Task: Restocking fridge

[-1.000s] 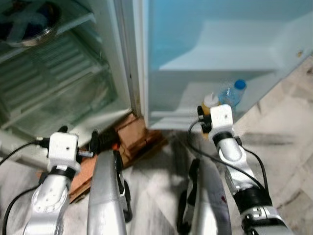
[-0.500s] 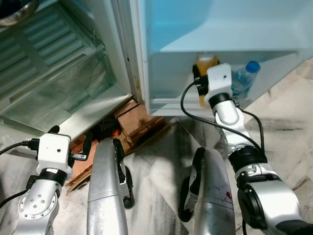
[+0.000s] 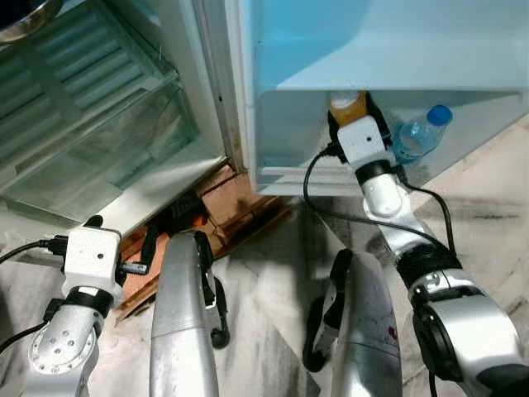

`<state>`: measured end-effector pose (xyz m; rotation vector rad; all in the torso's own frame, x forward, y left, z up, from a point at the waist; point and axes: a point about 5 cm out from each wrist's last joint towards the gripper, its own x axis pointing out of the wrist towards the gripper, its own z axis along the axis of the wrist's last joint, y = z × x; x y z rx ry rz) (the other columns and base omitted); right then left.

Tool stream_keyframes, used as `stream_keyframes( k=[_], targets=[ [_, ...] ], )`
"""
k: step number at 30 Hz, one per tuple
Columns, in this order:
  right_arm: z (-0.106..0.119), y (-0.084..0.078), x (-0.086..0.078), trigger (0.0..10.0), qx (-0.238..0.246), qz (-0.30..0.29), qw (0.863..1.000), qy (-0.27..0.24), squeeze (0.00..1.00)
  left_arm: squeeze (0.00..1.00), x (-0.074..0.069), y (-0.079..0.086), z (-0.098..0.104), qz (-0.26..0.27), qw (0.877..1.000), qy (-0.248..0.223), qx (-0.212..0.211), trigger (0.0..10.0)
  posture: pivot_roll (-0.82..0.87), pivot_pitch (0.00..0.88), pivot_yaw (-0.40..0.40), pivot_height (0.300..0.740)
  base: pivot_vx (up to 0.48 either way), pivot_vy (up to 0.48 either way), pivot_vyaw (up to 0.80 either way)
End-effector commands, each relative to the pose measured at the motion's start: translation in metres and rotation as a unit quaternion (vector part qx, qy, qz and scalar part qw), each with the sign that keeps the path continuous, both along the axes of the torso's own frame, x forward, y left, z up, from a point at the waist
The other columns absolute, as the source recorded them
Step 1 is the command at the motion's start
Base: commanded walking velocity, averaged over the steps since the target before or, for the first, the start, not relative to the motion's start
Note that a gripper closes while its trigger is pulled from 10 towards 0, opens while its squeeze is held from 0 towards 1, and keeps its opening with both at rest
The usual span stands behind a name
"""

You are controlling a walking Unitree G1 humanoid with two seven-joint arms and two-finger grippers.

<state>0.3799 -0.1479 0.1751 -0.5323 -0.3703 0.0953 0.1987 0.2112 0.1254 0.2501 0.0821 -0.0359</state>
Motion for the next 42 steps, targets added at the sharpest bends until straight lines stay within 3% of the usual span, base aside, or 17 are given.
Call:
stream_keyframes(
  k=[1,10,18,23,25,27,32,33,35,36,42],
  targets=[
    [-0.038,-0.011,-0.006,10.0,0.013,-0.031,0.996,0.088,0.0,0.0,-0.009,0.001,-0.002,0.001,1.0,0.013,0.0,10.0,0.29,0.421,0.032,0.523,0.0,0.0,0.0],
    [-0.044,-0.016,-0.007,10.0,-0.003,-0.044,0.994,0.099,0.0,0.0,-0.021,0.002,-0.001,-0.003,1.0,0.03,0.005,10.0,0.3,0.453,0.051,0.523,0.0,0.0,0.0],
    [-0.034,-0.017,-0.005,10.0,-0.08,-0.07,0.994,0.038,0.0,0.0,-0.024,0.003,0.002,-0.004,0.999,0.035,0.013,10.0,0.32,0.47,0.065,0.523,0.0,0.0,0.0],
    [-0.037,-0.016,-0.004,10.0,-0.063,-0.079,0.993,0.059,0.0,0.0,-0.028,0.004,0.003,-0.006,0.999,0.04,0.015,10.0,0.32,0.48,0.069,0.523,0.0,0.0,0.0],
    [-0.042,-0.017,-0.004,10.0,-0.043,-0.087,0.992,0.082,0.0,0.0,-0.03,0.004,0.003,-0.007,0.999,0.043,0.015,10.0,0.33,0.482,0.07,0.523,0.0,0.0,0.0],
    [-0.052,-0.02,-0.005,10.0,0.007,-0.102,0.987,0.122,0.0,0.0,-0.031,0.003,0.003,-0.009,0.999,0.046,0.015,10.0,0.33,0.487,0.07,0.523,0.0,0.0,0.0],
    [-0.061,-0.029,-0.009,10.0,0.051,-0.126,0.98,0.148,0.0,0.0,-0.029,0.001,0.002,-0.011,0.999,0.049,0.012,10.0,0.31,0.487,0.063,0.523,0.0,0.0,0.0],
    [-0.064,-0.036,-0.01,10.0,0.085,-0.147,0.973,0.158,0.44,0.0,-0.027,0.0,0.001,-0.013,0.999,0.05,0.011,10.0,0.3,0.493,0.063,0.523,0.0,0.0,0.0],
    [-0.065,-0.04,-0.01,10.0,0.099,-0.159,0.969,0.161,0.44,0.0,-0.025,-0.001,0.001,-0.014,0.999,0.049,0.009,10.0,0.3,0.493,0.063,0.523,0.0,0.0,0.0],
    [-0.066,-0.044,-0.011,10.0,0.098,-0.168,0.968,0.16,1.0,0.0,-0.023,-0.001,0.0,-0.015,0.999,0.048,0.008,10.0,0.29,0.486,0.061,0.523,0.0,0.0,0.0],
    [-0.065,-0.057,-0.013,10.0,0.1,-0.194,0.963,0.157,1.0,0.0,-0.022,-0.003,-0.001,-0.017,0.999,0.048,0.006,10.0,0.3,0.476,0.062,0.523,0.0,0.0,0.0]
  ],
)
